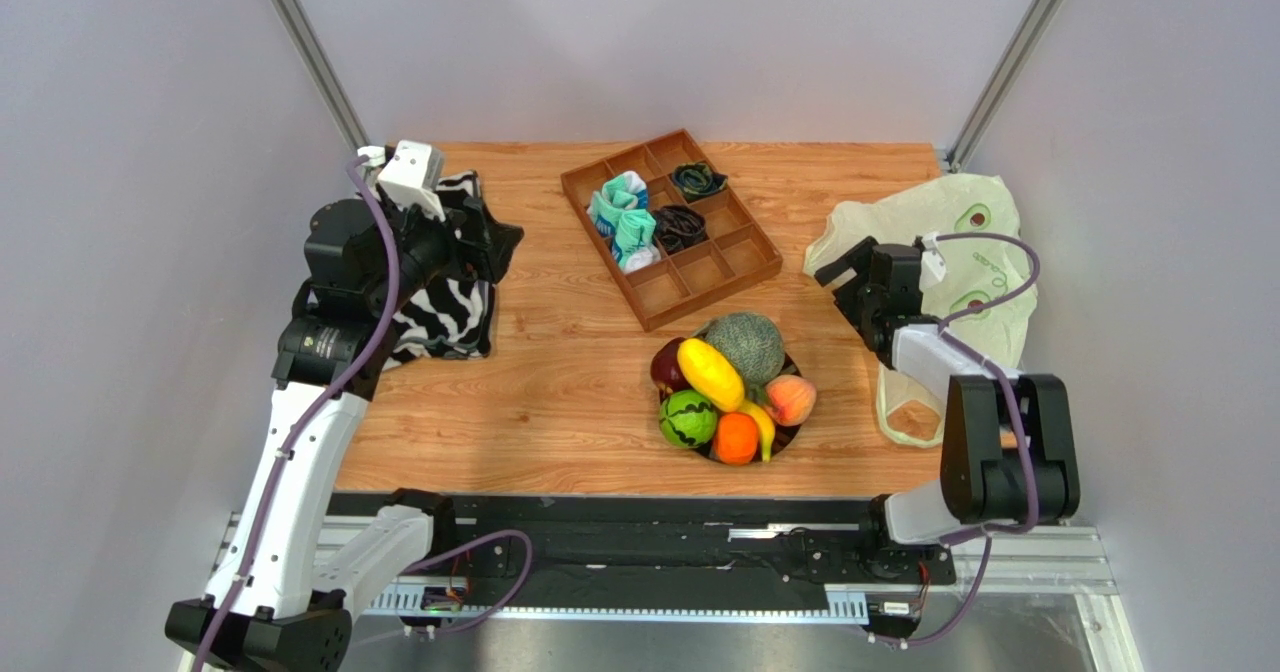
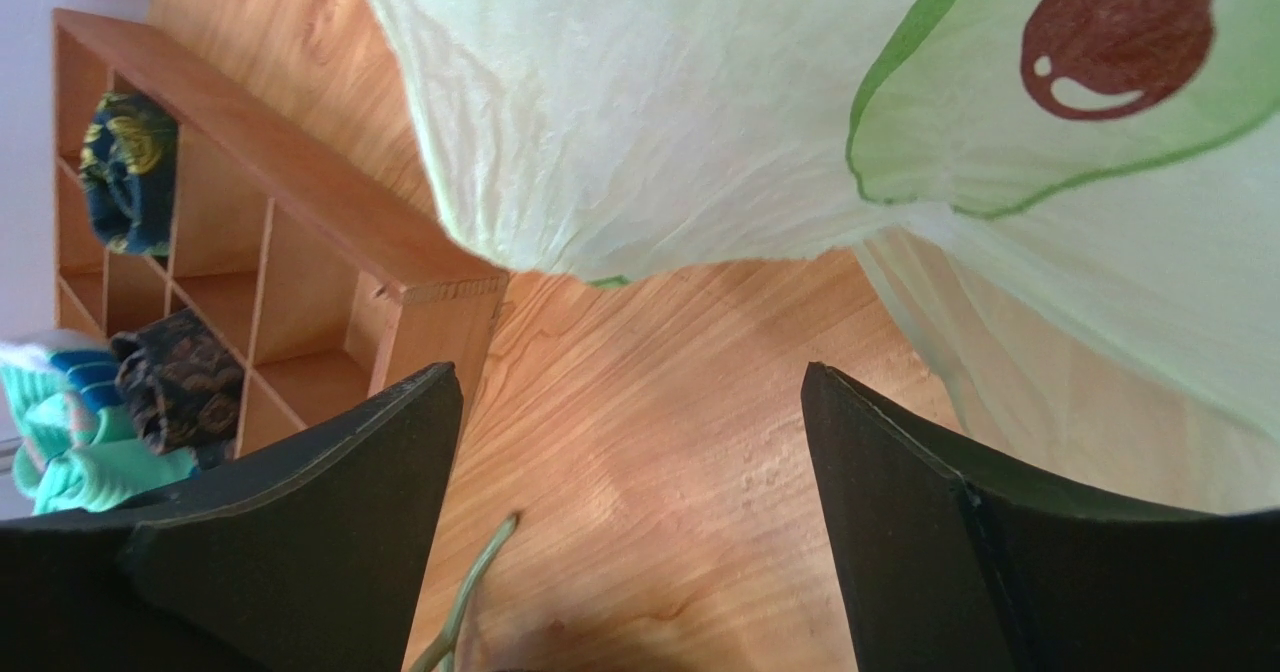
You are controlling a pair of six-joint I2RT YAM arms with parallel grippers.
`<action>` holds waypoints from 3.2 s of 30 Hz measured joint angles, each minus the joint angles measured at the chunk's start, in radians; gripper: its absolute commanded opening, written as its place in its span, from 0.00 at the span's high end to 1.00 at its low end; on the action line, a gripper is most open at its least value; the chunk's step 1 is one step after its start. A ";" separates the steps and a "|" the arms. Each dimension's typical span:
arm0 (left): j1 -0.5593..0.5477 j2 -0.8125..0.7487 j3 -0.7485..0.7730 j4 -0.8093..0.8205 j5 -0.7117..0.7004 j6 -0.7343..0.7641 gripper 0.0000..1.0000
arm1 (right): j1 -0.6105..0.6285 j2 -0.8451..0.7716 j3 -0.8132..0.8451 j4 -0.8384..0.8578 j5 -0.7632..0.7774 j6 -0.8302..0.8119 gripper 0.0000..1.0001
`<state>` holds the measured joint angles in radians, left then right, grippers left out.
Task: Place the fruits into the plastic bag
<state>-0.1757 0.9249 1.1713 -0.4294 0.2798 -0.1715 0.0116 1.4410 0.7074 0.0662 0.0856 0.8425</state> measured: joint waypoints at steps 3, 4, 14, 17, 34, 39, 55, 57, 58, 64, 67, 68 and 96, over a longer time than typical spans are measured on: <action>0.000 0.006 0.000 0.000 0.002 -0.002 0.06 | -0.016 0.079 0.001 0.063 -0.002 0.020 0.16; 0.000 0.008 0.000 0.000 0.003 -0.002 0.06 | -0.023 0.098 0.001 0.074 0.000 0.027 0.16; 0.000 0.007 -0.002 0.007 0.013 -0.005 0.06 | -0.043 0.234 0.019 0.260 0.023 0.045 0.29; 0.000 0.007 -0.002 0.008 0.018 -0.005 0.06 | -0.043 0.273 0.043 0.314 0.027 0.040 0.34; 0.000 0.007 -0.002 0.008 0.029 -0.006 0.06 | -0.046 0.340 0.143 0.403 0.126 -0.056 0.95; 0.000 0.007 -0.002 0.017 0.059 -0.006 0.07 | -0.048 0.328 0.152 0.393 0.112 -0.069 1.00; -0.258 0.082 -0.020 0.094 0.182 0.042 0.09 | -0.045 -0.298 0.102 0.132 -0.082 0.009 1.00; -0.332 0.115 -0.006 0.092 0.179 0.059 0.08 | -0.040 -0.352 0.087 0.106 -0.116 0.026 1.00; -0.372 0.137 0.006 0.092 0.172 0.070 0.08 | -0.037 -0.381 0.073 0.095 -0.138 0.037 1.00; -0.565 0.248 0.116 0.082 0.119 0.144 0.07 | -0.025 -0.490 0.021 0.012 -0.235 0.079 1.00; -0.632 0.327 0.198 0.095 0.098 0.176 0.07 | -0.025 -0.509 0.028 -0.031 -0.268 0.068 1.00; -0.648 0.357 0.226 0.098 0.095 0.182 0.07 | -0.025 -0.509 0.043 -0.059 -0.271 0.054 1.00; -0.669 0.544 0.370 0.174 0.065 0.130 0.06 | -0.025 -0.341 0.597 -0.506 -0.209 -0.401 1.00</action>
<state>-0.8448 1.4685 1.5414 -0.2554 0.3447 -0.0418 -0.0135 1.0996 1.3045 -0.4400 -0.1230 0.4412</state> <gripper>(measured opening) 0.936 0.006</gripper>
